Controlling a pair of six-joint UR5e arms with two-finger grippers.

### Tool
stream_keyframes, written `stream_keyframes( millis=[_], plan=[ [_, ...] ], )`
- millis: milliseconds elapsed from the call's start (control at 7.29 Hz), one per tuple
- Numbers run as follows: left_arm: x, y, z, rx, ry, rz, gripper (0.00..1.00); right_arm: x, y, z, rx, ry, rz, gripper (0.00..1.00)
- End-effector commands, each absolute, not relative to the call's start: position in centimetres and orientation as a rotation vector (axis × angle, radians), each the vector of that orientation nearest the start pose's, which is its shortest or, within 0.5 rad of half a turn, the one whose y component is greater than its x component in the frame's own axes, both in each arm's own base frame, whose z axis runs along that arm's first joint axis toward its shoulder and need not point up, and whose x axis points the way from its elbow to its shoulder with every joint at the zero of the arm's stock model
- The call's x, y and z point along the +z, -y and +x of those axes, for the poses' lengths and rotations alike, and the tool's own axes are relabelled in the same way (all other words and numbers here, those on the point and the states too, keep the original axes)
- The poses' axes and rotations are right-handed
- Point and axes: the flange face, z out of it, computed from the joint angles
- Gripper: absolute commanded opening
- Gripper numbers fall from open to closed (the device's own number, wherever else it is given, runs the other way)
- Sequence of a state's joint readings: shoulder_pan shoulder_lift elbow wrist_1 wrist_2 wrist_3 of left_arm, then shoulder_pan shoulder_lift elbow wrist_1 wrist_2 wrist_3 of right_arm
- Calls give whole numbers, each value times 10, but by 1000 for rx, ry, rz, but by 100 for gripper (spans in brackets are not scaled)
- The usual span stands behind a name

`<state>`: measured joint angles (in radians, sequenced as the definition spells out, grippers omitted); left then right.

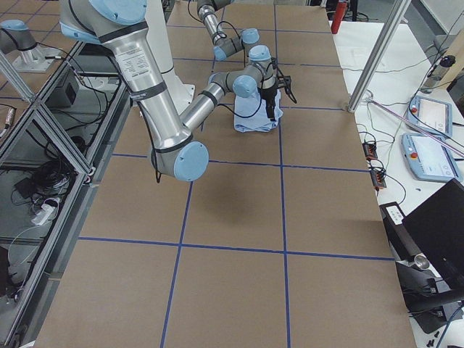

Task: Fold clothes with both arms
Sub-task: 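Lift the left gripper off the shirt and draw it back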

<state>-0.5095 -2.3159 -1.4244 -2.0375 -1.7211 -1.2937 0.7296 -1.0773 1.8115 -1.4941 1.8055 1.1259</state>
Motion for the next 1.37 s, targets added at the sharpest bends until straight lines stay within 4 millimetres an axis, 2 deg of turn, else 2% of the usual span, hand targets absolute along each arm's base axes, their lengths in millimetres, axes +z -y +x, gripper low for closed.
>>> stream_keyframes(
  millis=[0,137,548,823,960,1097,1234],
  plan=[
    [216,459,600,-145,-1033,276,31,267,503,-397,173,797,264,100],
    [218,460,599,-147,-1030,276,0,268,503,-397,173,797,262,100],
    [222,495,573,-191,-1010,312,0,269,503,-396,173,796,263,100],
    [228,546,530,-219,-972,378,0,270,503,-397,172,794,263,100],
    [242,568,523,-223,-932,391,0,270,503,-397,172,794,263,100],
    [243,578,532,-236,-910,401,0,270,502,-397,171,795,263,100],
    [237,586,540,-238,-905,406,14,269,503,-396,174,795,265,100]
  ],
)
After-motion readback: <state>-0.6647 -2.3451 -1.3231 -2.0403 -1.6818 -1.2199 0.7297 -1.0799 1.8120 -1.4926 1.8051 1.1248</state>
